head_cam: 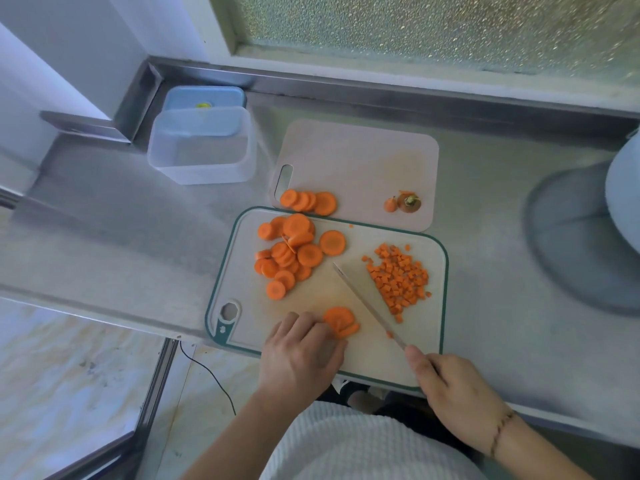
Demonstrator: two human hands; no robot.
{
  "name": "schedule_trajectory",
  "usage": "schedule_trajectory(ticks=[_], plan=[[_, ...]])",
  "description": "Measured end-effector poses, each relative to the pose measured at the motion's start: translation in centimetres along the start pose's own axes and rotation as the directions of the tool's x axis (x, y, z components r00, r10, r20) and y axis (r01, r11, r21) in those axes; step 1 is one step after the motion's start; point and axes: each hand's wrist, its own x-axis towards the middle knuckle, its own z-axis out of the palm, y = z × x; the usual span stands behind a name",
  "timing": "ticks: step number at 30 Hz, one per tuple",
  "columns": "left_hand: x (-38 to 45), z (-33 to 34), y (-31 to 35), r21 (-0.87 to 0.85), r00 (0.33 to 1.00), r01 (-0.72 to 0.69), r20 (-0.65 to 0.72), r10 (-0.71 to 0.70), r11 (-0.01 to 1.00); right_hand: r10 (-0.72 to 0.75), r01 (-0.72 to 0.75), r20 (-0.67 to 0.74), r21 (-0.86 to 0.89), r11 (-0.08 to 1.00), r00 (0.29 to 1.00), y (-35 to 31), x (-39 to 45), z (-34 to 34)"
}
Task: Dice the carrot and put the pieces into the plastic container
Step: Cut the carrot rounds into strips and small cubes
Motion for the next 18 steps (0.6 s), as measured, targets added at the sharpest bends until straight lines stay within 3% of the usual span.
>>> schedule_trajectory(ticks=[4,12,18], plan=[[0.5,0.4,0.4,0.007,1.0,0.023,-0.009,-0.023,1.0,0.004,-0.004,0.006,-0.007,1.0,1.0,0.0,0.0,-0.1],[-0.2,0.7,1.4,-0.051,0.996,-0.086,-0.03,0.084,0.995,0.002,-0.003,-0.02,-0.02,1.0,1.0,0.3,0.0,0.2],[0.0,0.9,1.6,-0.11,0.997,0.075,-0.025,-0.078,0.991,0.009,-0.009,-0.005,-0.024,1.0,1.0,0.4,0.0,0.2]])
